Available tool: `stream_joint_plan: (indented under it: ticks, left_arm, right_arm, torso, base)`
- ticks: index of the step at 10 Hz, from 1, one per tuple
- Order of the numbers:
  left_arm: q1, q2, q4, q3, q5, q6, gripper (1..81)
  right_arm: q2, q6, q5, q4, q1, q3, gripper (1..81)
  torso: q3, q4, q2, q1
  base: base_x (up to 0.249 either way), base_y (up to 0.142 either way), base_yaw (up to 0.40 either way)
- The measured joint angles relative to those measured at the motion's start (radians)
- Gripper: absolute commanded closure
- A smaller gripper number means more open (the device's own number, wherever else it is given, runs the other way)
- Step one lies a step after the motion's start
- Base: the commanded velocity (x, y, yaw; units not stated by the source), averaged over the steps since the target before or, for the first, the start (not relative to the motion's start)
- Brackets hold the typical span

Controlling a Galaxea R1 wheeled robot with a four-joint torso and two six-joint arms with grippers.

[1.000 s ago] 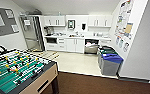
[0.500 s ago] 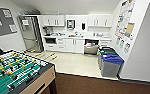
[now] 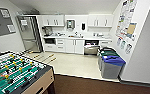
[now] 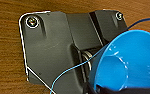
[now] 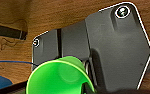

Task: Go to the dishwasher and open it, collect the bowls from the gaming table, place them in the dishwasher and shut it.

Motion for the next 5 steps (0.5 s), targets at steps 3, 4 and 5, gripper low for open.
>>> stream_joint_plan:
  ticks: [3,4,5]
  left_arm:
    - [-0.002,0.000,0.000,0.000,-0.001,0.000,81.1]
    - [-0.002,0.000,0.000,0.000,-0.005,0.000,81.1]
    - [0.000,0.000,0.000,0.000,-0.007,0.002,81.1]
  right_arm:
    - [-0.003,0.000,0.001,0.000,0.003,0.000,81.1]
    - [-0.001,0.000,0.000,0.000,0.002,0.000,81.1]
    - [0.003,0.000,0.000,0.000,-0.002,0.000,81.1]
  torso:
    - [0.000,0.000,0.000,0.000]
    - [0.000,0.000,0.000,0.000]
    - [0.000,0.000,0.000,0.000]
  base:
    - [0.132,-0.024,0.000]
    - [0.132,-0.075,0.000]
    - [0.132,-0.081,0.000]
